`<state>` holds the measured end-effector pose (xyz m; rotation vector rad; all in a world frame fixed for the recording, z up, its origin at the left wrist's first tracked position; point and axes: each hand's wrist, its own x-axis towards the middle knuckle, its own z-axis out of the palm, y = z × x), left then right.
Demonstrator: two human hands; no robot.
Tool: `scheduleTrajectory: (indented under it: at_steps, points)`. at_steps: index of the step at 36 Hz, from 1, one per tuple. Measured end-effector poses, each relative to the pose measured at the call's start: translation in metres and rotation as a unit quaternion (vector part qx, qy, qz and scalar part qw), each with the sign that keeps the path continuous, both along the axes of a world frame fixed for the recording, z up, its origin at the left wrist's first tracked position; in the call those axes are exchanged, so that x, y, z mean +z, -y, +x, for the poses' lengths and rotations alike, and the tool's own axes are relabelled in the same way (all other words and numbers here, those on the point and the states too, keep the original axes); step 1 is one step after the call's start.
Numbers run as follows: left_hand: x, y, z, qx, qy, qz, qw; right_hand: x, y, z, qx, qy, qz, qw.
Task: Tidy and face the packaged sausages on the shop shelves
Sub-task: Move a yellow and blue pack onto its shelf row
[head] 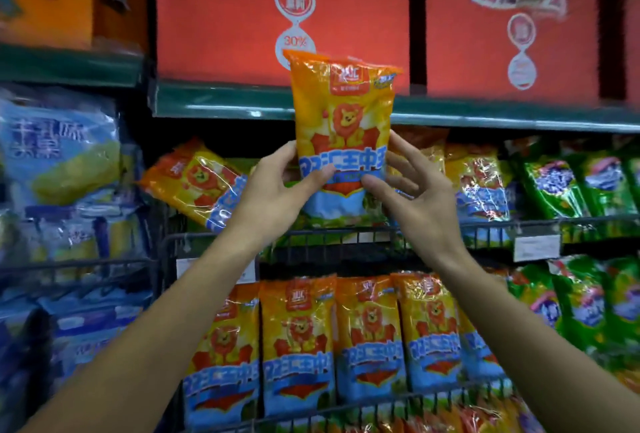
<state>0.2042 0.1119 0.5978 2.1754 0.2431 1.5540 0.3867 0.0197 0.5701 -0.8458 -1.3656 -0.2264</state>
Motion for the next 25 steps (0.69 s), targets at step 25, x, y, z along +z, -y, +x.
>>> scheduleTrajectory:
  at_steps: [25]
  points:
    - [-0.014, -0.024, 0.030, 0.058, -0.148, 0.010, 0.987, -0.009, -0.012, 0.047, -0.129, 0.114, -0.181, 0.968]
